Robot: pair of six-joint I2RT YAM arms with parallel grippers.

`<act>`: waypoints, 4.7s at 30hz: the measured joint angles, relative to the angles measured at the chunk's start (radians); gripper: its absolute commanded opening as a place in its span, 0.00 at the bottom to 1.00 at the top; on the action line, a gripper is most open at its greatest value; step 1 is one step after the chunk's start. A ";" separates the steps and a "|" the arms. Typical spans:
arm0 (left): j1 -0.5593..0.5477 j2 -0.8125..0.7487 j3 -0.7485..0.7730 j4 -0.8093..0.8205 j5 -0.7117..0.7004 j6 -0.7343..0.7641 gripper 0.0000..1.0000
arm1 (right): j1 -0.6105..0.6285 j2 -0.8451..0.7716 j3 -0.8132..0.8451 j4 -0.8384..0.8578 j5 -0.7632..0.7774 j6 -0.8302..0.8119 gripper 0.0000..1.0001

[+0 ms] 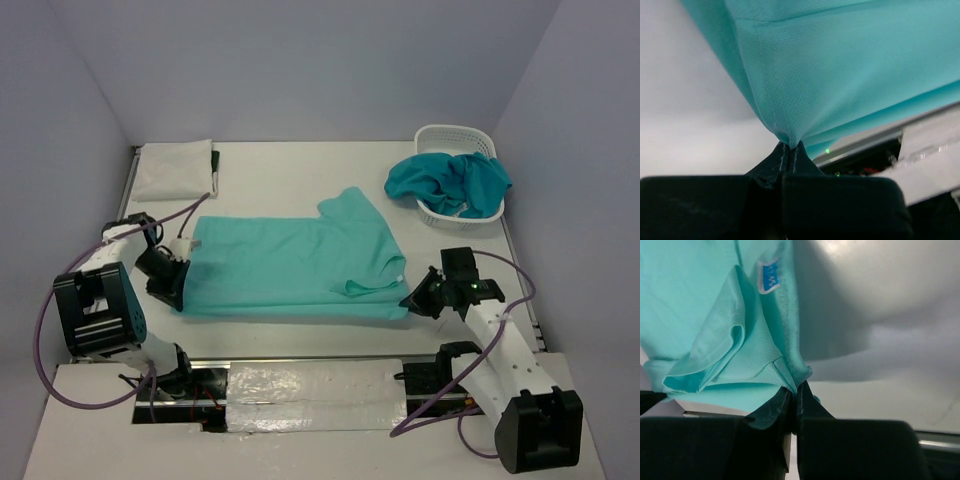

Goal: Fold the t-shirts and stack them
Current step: Fold the flattened tshirt in 1/3 of the way, then grap the side of the flattened tshirt furthest away from the robot with both arms, then fold the other side of the tshirt into a rectangle

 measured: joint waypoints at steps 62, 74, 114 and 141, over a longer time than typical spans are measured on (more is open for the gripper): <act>-0.080 0.559 0.557 0.306 0.227 -0.369 0.00 | 0.264 1.586 1.647 -0.208 0.245 -0.475 0.00; -0.079 0.127 0.359 0.231 0.191 -0.123 0.00 | 0.298 0.733 0.698 -0.035 0.225 -0.387 0.00; -0.077 0.043 0.158 0.510 0.094 -0.115 0.06 | 0.367 0.934 0.890 0.097 0.327 -0.414 0.00; -0.069 -0.191 -0.190 0.313 0.084 0.117 0.64 | 0.429 0.685 0.382 0.082 0.204 -0.384 0.61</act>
